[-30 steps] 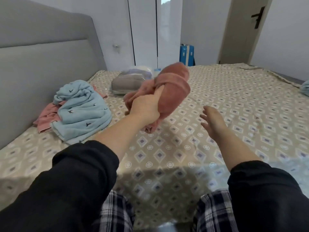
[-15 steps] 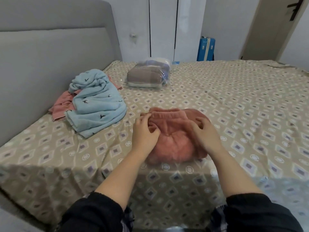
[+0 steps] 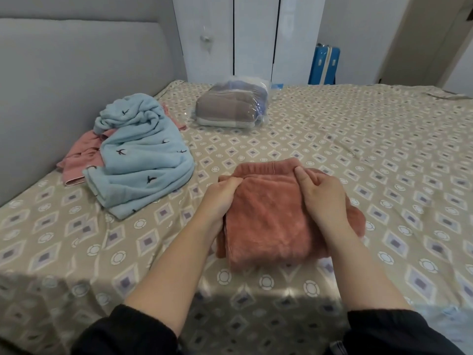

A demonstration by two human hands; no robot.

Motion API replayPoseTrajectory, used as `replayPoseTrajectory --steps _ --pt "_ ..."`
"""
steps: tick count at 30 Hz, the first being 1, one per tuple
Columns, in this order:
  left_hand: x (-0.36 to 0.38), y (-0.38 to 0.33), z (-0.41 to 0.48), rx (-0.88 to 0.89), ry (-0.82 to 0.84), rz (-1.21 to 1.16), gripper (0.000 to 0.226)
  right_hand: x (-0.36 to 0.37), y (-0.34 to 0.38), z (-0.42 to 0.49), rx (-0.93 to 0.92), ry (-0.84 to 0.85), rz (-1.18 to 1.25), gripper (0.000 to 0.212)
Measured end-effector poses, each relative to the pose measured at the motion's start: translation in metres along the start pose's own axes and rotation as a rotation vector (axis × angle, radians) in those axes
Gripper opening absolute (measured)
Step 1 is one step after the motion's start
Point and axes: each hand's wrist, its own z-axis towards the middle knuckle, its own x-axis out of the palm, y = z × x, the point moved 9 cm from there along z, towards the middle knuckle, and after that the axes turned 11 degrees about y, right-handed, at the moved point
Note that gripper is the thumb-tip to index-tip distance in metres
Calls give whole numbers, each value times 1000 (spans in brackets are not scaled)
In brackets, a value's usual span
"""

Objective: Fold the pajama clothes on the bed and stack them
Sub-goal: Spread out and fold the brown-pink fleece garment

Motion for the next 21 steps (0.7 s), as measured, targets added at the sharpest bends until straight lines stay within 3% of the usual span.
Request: replayPoseTrajectory --steps 3,5,8,9,11,14,16,21 --pt "-6 -9 2 88 -76 404 39 17 -9 -3 110 66 -409 39" --pt "-12 -13 -4 183 -142 510 40 15 -2 -5 97 12 -561 39" --pt "-30 -4 -13 204 -215 327 23 14 44 -9 -218 -74 -562 42" --pt "-36 0 -15 191 -257 291 15 19 58 -8 -306 -46 -533 42" --pt "-41 12 -16 142 -281 210 23 37 78 -1 -380 81 -504 39" --pt "-28 35 -8 -16 -79 -53 24 75 83 15 -317 388 -620 46" --pt "-19 40 -7 -64 3 -52 23 89 70 24 -187 553 -679 54" --pt "-12 49 -5 -95 65 -173 27 102 67 26 -197 580 -685 59"
